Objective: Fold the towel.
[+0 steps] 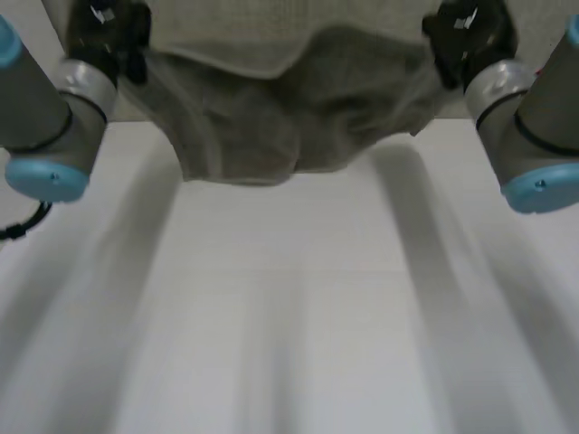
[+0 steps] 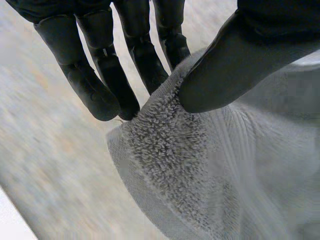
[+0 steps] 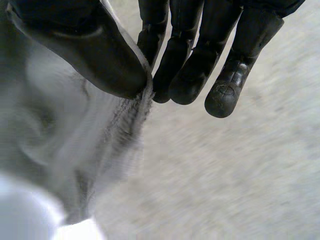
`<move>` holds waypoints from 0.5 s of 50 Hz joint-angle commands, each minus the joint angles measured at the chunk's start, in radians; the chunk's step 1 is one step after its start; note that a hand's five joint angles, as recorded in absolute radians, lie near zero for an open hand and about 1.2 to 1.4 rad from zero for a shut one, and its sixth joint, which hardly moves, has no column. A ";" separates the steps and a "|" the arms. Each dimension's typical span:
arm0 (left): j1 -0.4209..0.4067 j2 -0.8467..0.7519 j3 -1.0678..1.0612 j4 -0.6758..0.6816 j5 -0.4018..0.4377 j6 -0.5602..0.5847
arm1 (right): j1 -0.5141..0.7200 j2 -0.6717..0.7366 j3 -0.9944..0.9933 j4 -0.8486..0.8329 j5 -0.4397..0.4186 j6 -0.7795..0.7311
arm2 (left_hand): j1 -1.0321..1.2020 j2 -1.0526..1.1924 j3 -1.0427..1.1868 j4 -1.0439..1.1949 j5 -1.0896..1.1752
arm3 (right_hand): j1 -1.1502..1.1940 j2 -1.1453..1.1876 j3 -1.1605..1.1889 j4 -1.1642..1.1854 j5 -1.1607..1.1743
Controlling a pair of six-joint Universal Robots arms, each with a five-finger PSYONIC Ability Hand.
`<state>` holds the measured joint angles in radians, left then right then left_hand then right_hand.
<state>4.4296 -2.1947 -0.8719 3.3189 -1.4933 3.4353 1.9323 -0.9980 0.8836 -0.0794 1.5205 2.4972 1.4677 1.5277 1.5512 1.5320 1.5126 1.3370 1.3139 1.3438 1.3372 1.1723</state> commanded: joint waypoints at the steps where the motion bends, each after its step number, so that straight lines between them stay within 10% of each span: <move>1: 0.007 -0.004 -0.293 0.068 0.085 0.013 | -0.010 0.019 0.158 0.053 -0.045 -0.015 | -0.071 -0.131 -0.155 -0.136 -0.291 | 0.059 0.082 0.052 0.059 0.049; 25: 0.174 0.450 -0.872 0.146 0.225 0.226 | -0.134 -0.480 0.701 0.069 -0.111 -0.097 | -0.071 -0.131 -0.155 -0.136 -0.291 | 0.059 0.082 0.052 0.059 0.049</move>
<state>4.5551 -1.9272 -1.6464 3.4737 -1.2919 3.6679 1.8390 -1.3003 1.4749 -0.0265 1.4192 2.4059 1.4679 1.5278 1.5526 1.5320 1.5125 1.3370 1.3268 1.3438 1.3372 1.1723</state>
